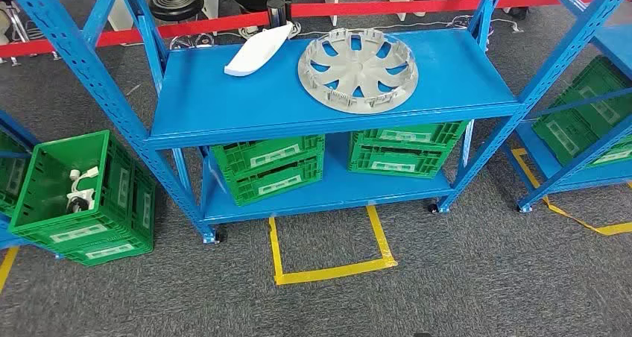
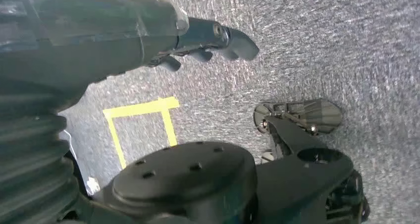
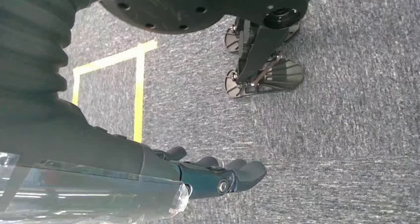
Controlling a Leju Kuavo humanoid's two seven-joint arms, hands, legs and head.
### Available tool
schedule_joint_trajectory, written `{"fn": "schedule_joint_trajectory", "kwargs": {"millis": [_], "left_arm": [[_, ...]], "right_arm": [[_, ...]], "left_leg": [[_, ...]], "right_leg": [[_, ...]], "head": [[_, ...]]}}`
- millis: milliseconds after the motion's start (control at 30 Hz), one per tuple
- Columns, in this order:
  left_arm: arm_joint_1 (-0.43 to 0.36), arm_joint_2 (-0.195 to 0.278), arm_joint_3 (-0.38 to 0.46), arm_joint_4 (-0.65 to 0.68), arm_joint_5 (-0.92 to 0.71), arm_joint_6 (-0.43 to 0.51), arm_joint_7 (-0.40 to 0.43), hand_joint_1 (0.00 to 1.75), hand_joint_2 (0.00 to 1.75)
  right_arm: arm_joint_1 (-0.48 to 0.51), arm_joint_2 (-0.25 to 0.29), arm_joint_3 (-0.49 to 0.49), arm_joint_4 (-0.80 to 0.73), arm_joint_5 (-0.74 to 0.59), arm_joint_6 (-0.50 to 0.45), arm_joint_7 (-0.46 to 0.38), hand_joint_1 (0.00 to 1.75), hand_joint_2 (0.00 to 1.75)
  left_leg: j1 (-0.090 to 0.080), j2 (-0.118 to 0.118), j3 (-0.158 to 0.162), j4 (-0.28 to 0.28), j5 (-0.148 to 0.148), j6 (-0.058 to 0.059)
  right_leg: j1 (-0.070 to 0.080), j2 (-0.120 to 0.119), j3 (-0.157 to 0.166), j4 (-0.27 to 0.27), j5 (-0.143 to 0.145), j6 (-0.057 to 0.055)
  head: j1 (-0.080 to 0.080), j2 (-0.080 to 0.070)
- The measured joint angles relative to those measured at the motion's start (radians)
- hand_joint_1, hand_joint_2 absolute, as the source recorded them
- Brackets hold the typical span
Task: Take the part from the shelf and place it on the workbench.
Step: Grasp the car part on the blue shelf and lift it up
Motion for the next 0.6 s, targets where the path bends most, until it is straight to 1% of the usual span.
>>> {"fn": "schedule_joint_trajectory", "kwargs": {"millis": [67,333,433,600], "left_arm": [[-0.005,-0.001,-0.022,0.000,0.003,0.009,0.006,0.00,1.75],[-0.044,-0.009,-0.207,0.009,0.032,0.085,0.052,0.00,1.75],[-0.061,-0.010,-0.276,0.015,0.050,0.122,0.066,0.00,1.75],[-0.087,-0.012,-0.389,0.026,0.084,0.183,0.084,0.00,1.75]], "right_arm": [[-0.005,0.000,0.012,0.001,-0.018,-0.008,0.004,0.00,1.75],[-0.042,-0.003,0.109,0.016,-0.165,-0.067,0.027,0.00,1.75],[-0.062,-0.004,0.141,0.023,-0.235,-0.086,0.015,0.00,1.75],[-0.097,-0.006,0.191,0.034,-0.354,-0.114,-0.029,0.00,1.75]], "left_leg": [[0.000,0.000,0.000,0.000,0.000,0.000],[0.000,0.000,0.000,0.000,0.000,0.000],[0.000,0.000,0.000,0.000,0.000,0.000],[0.000,0.000,0.000,0.000,0.000,0.000]], "right_leg": [[0.000,0.000,0.000,0.000,0.000,0.000],[0.000,0.000,0.000,0.000,0.000,0.000],[0.000,0.000,0.000,0.000,0.000,0.000],[0.000,0.000,0.000,0.000,0.000,0.001]], "head": [[0.000,0.000],[0.000,0.000],[0.000,0.000],[0.001,0.000]]}}
